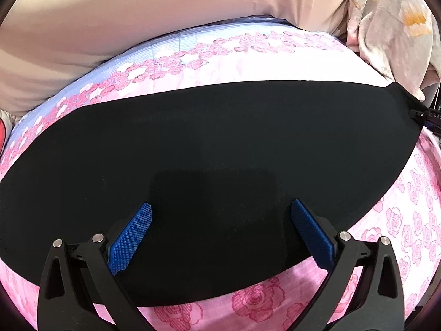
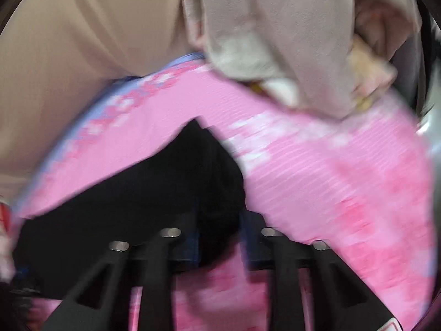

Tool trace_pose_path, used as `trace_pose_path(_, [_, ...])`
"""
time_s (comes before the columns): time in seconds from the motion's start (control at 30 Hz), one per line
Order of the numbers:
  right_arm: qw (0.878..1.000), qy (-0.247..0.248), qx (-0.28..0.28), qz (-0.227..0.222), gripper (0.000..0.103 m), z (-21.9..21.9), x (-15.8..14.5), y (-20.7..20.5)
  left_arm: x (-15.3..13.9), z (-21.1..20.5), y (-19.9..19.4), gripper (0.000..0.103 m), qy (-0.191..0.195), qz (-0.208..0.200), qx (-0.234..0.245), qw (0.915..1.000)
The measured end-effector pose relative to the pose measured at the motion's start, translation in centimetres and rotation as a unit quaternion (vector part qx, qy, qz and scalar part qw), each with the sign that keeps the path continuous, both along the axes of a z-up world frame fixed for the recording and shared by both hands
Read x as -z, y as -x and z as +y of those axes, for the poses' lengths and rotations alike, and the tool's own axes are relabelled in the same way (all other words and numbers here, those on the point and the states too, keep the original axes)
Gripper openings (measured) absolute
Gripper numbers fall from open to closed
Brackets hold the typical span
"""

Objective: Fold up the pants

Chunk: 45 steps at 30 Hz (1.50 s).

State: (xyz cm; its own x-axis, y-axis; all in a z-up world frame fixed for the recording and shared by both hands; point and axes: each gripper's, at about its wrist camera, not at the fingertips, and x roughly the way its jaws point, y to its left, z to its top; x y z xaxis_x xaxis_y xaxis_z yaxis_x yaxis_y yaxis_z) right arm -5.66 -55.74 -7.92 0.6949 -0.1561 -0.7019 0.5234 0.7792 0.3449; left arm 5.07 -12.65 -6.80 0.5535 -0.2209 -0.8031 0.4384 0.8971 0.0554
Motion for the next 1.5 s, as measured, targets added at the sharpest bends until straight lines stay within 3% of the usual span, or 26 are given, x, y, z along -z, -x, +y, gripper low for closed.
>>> trace_pose_path(0.07, [1.0,0.015,0.006,0.0,0.018,0.9,-0.5,0.1,-0.1,0.4,-0.1,0.098,0.006,0.007,0.002,1.0])
trace_pose_path(0.23, [0.997,0.005,-0.032,-0.065,0.018,5.0,-4.6,0.0,0.0,2.6,-0.4,0.098,0.022,0.018,-0.01,0.9995])
trace_pose_path(0.37, [0.988,0.01,-0.115,-0.098,0.018,11.2,-8.4,-2.6,-0.2,4.9,-0.6,0.098,0.042,0.021,-0.024,0.9986])
trace_pose_path(0.5, [0.973,0.011,-0.201,-0.108,0.018,18.2,-10.2,-6.1,-0.3,7.5,-0.7,0.098,0.056,0.025,-0.042,0.9972])
trace_pose_path(0.8, [0.928,-0.005,-0.367,-0.069,0.018,34.6,-8.9,-13.8,-0.1,15.7,-1.2,0.098,0.067,0.01,-0.109,0.9917])
trace_pose_path(1.0, [0.905,0.011,-0.426,-0.017,0.019,43.3,-6.0,-16.6,-0.5,21.0,-0.8,0.098,0.103,0.009,-0.141,0.9846])
trace_pose_path(1.13, [0.898,0.045,-0.436,0.034,0.025,46.1,-2.6,-17.5,-0.7,23.2,-0.3,0.098,0.117,0.008,-0.152,0.9814])
trace_pose_path(1.2, [0.897,0.056,-0.436,0.039,0.031,46.6,-1.7,-17.1,-0.7,23.9,-0.1,0.098,0.117,0.006,-0.157,0.9807])
trace_pose_path(1.23, [0.896,0.064,-0.439,0.036,0.037,46.8,-2.1,-16.7,-0.7,24.2,-0.1,0.098,0.116,0.007,-0.159,0.9804])
trace_pose_path(1.37, [0.896,0.042,-0.443,-0.002,0.038,46.1,-5.1,-14.4,-1.0,24.9,0.3,0.098,0.121,0.005,-0.168,0.9784])
trace_pose_path(1.43, [0.901,0.035,-0.431,-0.027,0.038,45.0,-6.7,-13.6,-1.4,25.7,0.5,0.098,0.126,0.001,-0.179,0.9757])
trace_pose_path(1.5, [0.911,0.06,-0.407,-0.034,0.033,44.2,-7.5,-13.8,-1.5,26.6,0.4,0.098,0.131,-0.002,-0.194,0.9722])
